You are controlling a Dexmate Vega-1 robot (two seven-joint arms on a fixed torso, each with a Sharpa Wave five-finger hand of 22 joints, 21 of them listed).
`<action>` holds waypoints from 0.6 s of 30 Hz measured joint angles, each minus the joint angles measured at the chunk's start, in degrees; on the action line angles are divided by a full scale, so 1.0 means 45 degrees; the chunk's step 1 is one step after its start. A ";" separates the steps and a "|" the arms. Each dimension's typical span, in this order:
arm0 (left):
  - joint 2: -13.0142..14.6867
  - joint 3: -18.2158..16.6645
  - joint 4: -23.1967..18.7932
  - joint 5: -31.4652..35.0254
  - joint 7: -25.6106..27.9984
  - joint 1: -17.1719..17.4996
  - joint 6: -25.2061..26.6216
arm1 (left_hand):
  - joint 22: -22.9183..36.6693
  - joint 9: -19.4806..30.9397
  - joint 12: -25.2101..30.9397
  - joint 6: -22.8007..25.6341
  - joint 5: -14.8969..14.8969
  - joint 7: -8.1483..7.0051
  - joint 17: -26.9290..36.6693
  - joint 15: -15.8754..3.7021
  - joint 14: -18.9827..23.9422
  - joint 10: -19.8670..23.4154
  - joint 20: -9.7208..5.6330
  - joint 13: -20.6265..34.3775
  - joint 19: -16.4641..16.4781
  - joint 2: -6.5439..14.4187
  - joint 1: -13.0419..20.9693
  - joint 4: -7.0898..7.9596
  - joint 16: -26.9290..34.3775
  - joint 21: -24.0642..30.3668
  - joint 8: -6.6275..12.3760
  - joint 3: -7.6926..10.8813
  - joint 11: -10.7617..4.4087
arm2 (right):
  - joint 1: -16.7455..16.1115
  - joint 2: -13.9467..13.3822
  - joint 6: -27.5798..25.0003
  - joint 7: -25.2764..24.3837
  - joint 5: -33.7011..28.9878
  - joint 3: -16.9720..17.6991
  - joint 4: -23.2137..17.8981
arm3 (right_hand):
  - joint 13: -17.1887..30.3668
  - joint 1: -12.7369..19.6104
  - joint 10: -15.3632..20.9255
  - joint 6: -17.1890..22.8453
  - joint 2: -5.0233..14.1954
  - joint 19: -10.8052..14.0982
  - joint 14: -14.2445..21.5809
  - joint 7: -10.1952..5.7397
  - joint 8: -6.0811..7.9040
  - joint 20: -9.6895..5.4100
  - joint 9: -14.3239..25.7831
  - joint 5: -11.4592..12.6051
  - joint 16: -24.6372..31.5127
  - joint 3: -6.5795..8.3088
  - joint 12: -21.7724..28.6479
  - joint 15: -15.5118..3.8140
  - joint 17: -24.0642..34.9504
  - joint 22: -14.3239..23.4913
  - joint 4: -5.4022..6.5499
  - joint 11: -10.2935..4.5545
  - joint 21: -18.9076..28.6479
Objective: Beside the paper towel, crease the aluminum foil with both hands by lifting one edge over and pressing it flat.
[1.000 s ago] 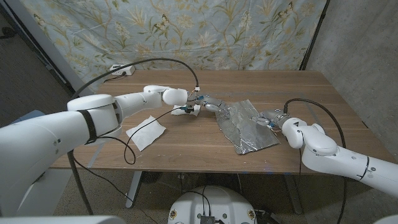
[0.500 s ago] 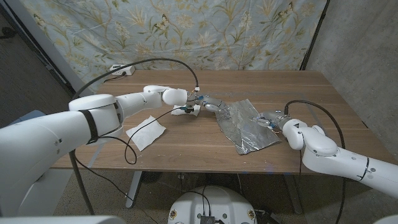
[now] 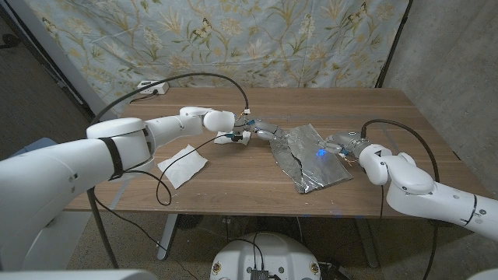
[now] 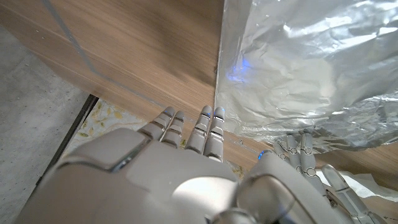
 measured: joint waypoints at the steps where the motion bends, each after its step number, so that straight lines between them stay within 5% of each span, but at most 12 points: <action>1: 0.0012 -0.0001 -0.0036 0.0000 -0.0002 0.0003 0.0008 | 0.0000 0.0000 0.0000 0.0000 0.0000 0.0000 0.0000 0.0000 0.0000 0.0000 0.0000 0.0000 0.0000 0.0000 0.0000 0.0000 0.0000 0.0000 0.0000 0.0000 0.0000 | -0.0033 -0.0041 -0.0046 -0.0005 0.0003 0.0030 -0.0069 | 0.0000 0.0000 0.0000 0.0000 0.0000 0.0000 0.0000 0.0000 0.0000 0.0000 0.0000 0.0000 0.0000 0.0000 0.0000 0.0000 0.0000 0.0001 0.0000 0.0000 0.0000; 18: 0.0277 0.0026 -0.0623 -0.0016 -0.0028 0.0039 0.0366 | 0.0000 0.0000 0.0000 0.0000 0.0000 0.0000 0.0000 0.0000 0.0000 0.0000 -0.0003 0.0000 -0.0002 -0.0001 -0.0001 0.0000 0.0000 0.0000 0.0000 0.0000 0.0000 | -0.0994 -0.0851 -0.1652 0.0084 -0.0021 0.0405 -0.1753 | 0.0000 0.0136 0.0232 0.0230 0.0101 0.0070 0.0164 0.0090 0.0048 0.0068 0.0000 0.0000 0.0000 0.0092 0.0047 -0.0027 -0.0065 0.0001 -0.0092 0.0089 0.0000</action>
